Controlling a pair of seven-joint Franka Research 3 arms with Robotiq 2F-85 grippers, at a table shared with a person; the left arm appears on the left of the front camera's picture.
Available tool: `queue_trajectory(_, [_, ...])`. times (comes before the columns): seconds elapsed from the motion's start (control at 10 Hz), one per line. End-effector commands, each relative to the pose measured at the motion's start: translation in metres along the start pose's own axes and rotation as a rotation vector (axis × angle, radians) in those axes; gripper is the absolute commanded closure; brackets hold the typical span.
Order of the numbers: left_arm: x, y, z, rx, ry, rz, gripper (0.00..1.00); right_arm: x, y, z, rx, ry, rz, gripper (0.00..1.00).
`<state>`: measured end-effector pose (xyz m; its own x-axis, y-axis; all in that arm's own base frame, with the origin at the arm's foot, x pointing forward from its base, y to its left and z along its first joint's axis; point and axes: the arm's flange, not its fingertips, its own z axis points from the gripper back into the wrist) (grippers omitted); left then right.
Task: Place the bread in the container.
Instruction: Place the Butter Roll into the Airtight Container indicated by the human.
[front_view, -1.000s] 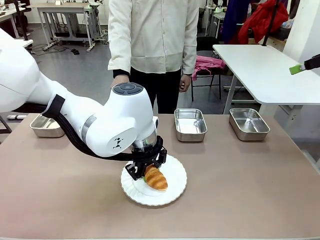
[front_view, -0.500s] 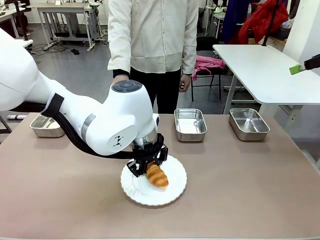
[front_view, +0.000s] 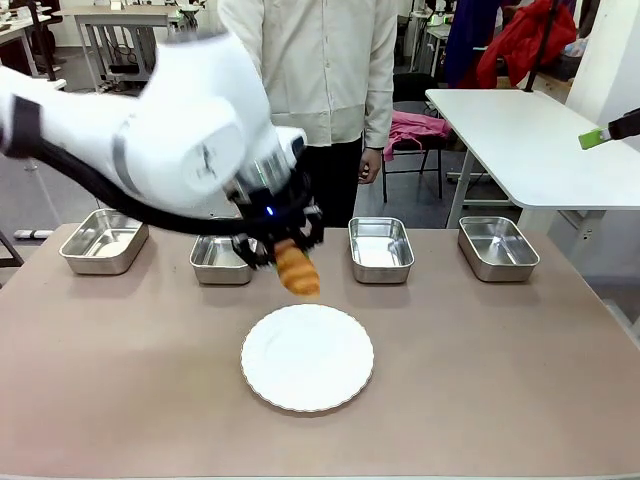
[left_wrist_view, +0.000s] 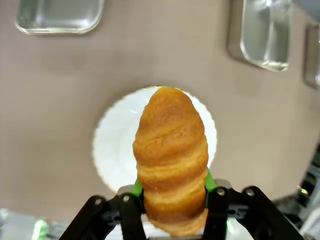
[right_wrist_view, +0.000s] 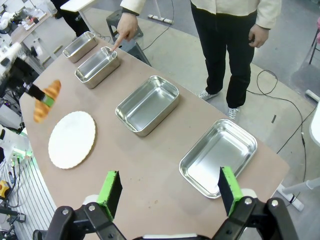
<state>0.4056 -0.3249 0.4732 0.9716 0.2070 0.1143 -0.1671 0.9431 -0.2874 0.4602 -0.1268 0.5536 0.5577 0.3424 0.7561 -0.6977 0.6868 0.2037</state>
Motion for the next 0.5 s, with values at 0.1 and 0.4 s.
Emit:
queue_trajectory(0.1, [0.082,0.057,0.038,0.067,0.065,-0.155,0.57,0.001,0.001,0.001,0.003,-0.003,0.012,0.00])
queue_trajectory(0.4, [0.139,0.098,0.028,-0.002,0.089,-0.292,0.57,0.001,0.001,0.001,0.003,-0.003,0.012,0.00])
